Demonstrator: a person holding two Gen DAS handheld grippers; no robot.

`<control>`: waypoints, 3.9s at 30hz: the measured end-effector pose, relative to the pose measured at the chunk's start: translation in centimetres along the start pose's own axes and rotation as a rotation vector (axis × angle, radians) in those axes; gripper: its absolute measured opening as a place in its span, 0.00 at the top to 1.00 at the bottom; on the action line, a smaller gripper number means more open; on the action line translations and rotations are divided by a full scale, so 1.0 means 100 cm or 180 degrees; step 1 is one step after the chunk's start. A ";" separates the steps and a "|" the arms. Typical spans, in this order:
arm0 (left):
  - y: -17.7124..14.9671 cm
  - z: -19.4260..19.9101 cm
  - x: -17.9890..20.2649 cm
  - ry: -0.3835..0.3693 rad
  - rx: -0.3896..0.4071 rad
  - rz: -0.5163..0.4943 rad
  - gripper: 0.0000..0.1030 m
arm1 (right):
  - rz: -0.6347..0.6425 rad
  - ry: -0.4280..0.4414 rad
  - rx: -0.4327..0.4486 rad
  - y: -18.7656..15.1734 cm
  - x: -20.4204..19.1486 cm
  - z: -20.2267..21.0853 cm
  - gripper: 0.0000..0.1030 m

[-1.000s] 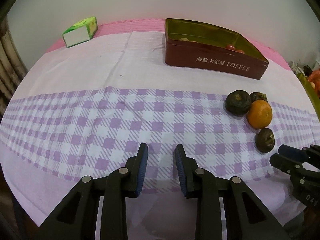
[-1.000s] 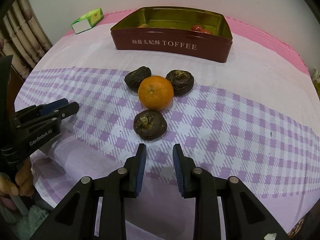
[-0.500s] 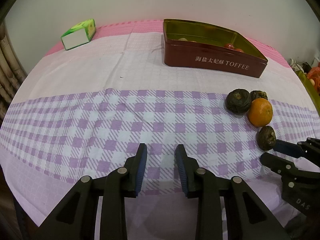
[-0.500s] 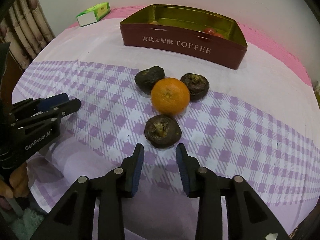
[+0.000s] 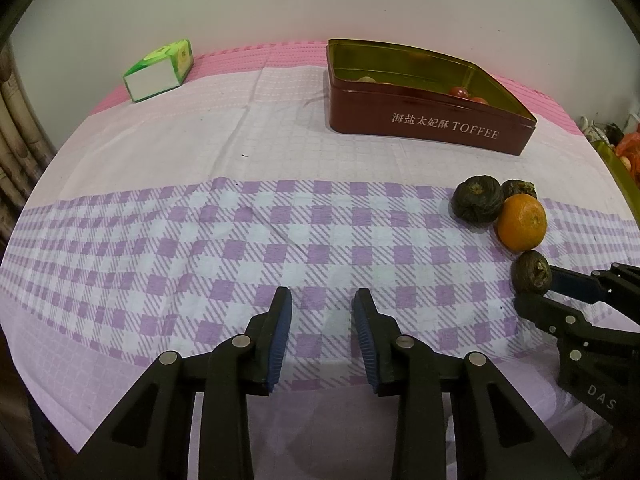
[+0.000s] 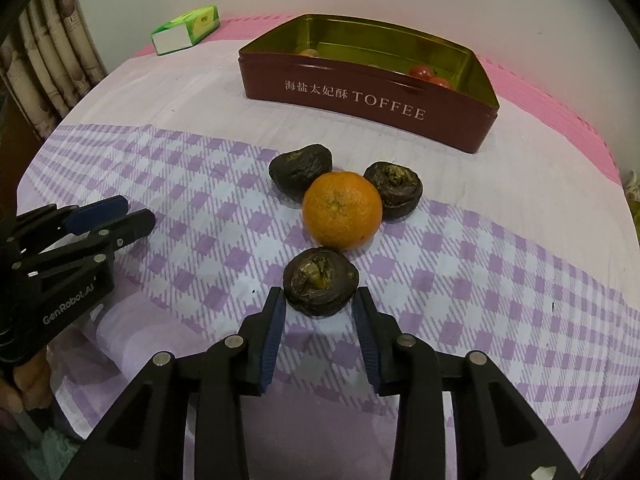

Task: Organize fruits
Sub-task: 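Grasp a dark brown wrinkled fruit with the right tool, then move the left tool around the orange while the right tool holds the dark brown fruit, then close the left tool on the orange while the right tool holds its dark fruit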

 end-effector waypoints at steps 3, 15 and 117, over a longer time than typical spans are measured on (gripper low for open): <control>0.000 0.000 0.000 0.0000 0.0002 -0.0003 0.66 | -0.0015 0.0007 -0.0003 0.000 0.000 0.000 0.69; -0.001 0.001 0.001 -0.0002 0.0011 -0.0007 0.66 | -0.0195 -0.0088 0.0015 0.003 0.026 0.000 0.70; 0.087 -0.059 0.115 -0.0261 0.0014 -0.0448 0.58 | -0.0728 -0.0345 0.0069 0.020 0.158 0.000 0.69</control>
Point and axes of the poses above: each gripper's, at about its wrist camera, not at the fingertips, and z roughly against the way its jaws point, x to its right, y to its top, the point moved 4 cm from there along -z, roughly the way its jaws point, and after that the axes turned 11 degrees about -z, right-handed, at the moved point
